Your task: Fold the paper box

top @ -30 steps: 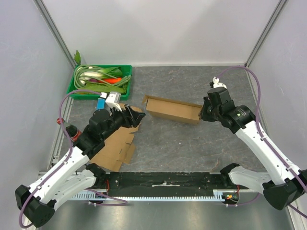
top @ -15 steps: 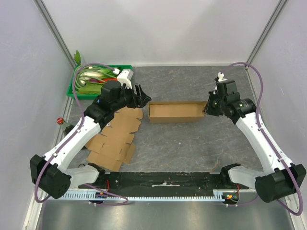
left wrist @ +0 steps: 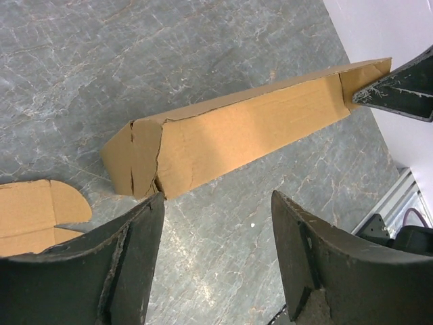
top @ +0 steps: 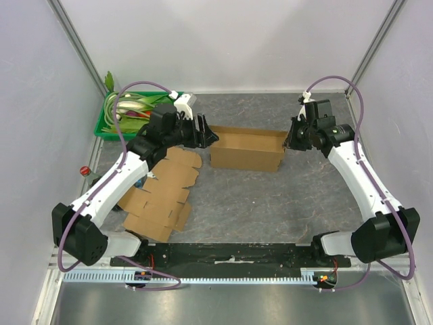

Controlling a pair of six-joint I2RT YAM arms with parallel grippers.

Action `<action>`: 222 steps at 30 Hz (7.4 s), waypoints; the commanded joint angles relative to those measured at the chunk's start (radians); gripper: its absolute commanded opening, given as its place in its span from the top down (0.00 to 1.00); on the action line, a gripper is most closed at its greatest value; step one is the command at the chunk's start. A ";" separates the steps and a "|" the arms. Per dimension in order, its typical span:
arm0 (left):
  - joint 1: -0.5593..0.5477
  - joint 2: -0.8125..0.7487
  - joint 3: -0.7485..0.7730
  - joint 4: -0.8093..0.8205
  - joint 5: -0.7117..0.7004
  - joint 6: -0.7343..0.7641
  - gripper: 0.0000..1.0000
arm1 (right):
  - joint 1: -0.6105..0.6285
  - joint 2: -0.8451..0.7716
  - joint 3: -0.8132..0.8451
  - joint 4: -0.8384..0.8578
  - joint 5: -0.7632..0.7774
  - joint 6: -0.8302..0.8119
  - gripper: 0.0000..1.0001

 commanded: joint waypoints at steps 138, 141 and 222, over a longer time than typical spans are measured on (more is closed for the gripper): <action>-0.038 0.139 -0.109 -0.032 -0.416 -0.112 0.98 | 0.218 -0.105 -0.268 0.322 0.376 -0.088 0.99; -0.039 0.154 -0.112 -0.032 -0.435 -0.078 0.98 | 0.213 -0.107 -0.243 0.298 0.369 -0.095 0.88; -0.073 0.052 -0.002 -0.081 -0.341 0.017 0.43 | 0.127 -0.148 -0.394 0.645 0.241 -0.272 1.00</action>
